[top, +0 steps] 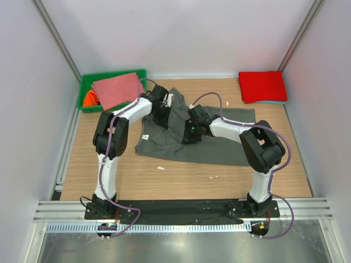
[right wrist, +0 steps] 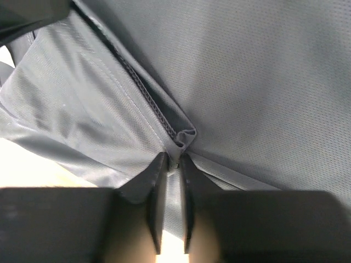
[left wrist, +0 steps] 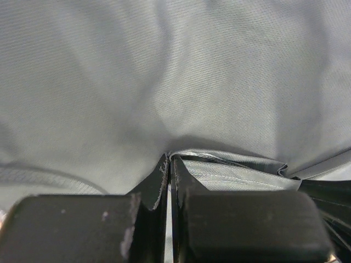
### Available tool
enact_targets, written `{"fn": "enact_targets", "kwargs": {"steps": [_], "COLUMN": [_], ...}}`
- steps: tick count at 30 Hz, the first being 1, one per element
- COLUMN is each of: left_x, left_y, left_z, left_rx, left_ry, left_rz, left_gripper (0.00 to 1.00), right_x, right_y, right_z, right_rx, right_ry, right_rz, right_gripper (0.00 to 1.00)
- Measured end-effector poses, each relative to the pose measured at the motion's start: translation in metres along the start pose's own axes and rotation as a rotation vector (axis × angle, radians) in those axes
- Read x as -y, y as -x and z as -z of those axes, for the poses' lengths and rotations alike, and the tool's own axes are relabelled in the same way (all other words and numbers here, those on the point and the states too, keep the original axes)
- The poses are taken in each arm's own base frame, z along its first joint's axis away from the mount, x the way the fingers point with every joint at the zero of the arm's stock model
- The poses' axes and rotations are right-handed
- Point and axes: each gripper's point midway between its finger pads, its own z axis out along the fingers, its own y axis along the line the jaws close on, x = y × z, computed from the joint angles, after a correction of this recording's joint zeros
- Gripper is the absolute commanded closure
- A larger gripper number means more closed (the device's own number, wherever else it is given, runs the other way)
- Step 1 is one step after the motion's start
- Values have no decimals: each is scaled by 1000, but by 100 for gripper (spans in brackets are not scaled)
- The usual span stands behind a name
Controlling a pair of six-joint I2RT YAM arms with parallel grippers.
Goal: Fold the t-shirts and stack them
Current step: Fold the tshirt
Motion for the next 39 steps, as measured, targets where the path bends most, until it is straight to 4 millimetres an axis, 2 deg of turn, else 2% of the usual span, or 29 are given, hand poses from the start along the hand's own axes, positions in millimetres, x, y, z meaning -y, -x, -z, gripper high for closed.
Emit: {"fn": "enact_targets", "kwargs": {"steps": [5, 10, 16, 25, 27, 28, 30, 31, 32, 33, 36, 39], "left_x": [-1, 0, -2, -11, -13, -16, -23, -26, -31, -34, -38, -29], "left_y": [9, 20, 19, 22, 24, 25, 25, 24, 22, 21, 17, 5], "left_z": [20, 38, 37, 29, 27, 26, 26, 26, 27, 30, 45, 76], "left_rx": [42, 93, 83, 66, 60, 57, 54, 51, 47, 44, 51, 78], "left_ry": [38, 61, 76, 124, 141, 157, 198, 216, 243, 267, 305, 282], "left_rz": [17, 37, 44, 69, 74, 77, 92, 96, 98, 97, 105, 131], "left_gripper": [100, 100, 100, 100, 88, 78, 71, 68, 61, 60, 53, 50], "right_x": [-2, -9, -13, -6, -3, -1, 6, 10, 15, 21, 34, 48], "right_y": [3, 11, 17, 19, 19, 19, 20, 21, 22, 27, 42, 51], "right_z": [1, 4, 4, 0, -3, -5, -6, -5, -3, 0, 16, 49], "right_rx": [6, 23, 31, 28, 26, 21, 17, 18, 17, 26, 62, 94], "right_ry": [5, 24, 32, 22, 17, 11, -15, -36, -64, -103, -202, -293], "right_rz": [3, 20, 30, 28, 26, 27, 28, 34, 40, 64, 142, 224], "right_gripper": [91, 91, 90, 86, 80, 73, 65, 53, 49, 44, 35, 29]}}
